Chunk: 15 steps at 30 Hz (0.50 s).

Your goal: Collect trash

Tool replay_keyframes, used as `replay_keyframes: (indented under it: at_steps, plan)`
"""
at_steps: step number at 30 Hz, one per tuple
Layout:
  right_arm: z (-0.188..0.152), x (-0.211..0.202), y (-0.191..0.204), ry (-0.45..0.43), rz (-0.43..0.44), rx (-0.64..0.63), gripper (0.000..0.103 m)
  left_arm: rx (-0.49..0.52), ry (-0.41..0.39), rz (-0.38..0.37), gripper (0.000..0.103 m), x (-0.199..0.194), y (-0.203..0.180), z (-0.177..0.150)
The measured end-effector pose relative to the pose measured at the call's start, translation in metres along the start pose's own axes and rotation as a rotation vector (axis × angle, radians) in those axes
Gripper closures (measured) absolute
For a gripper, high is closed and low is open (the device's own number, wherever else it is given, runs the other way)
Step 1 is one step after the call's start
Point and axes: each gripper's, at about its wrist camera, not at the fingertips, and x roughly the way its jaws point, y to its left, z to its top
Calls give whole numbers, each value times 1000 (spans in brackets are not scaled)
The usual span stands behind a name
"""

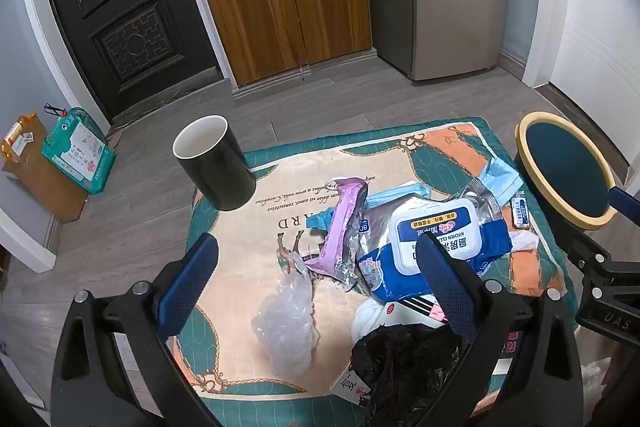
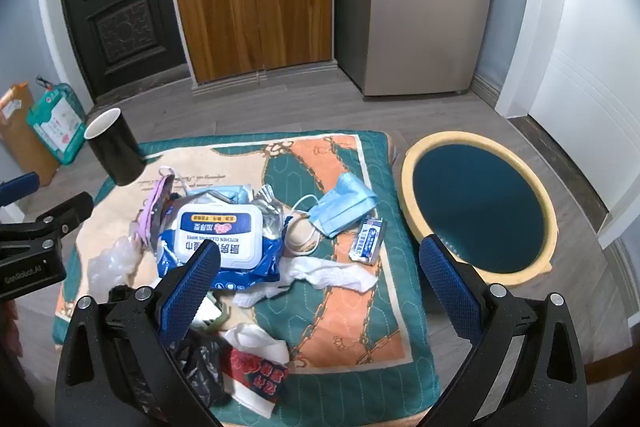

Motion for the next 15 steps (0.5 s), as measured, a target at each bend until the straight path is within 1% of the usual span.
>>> replay_keyframes:
  at_steps: [15]
  plan:
    - [0,0,-1,-1,-1,0,4,0,1,2,6,1,-2,0]
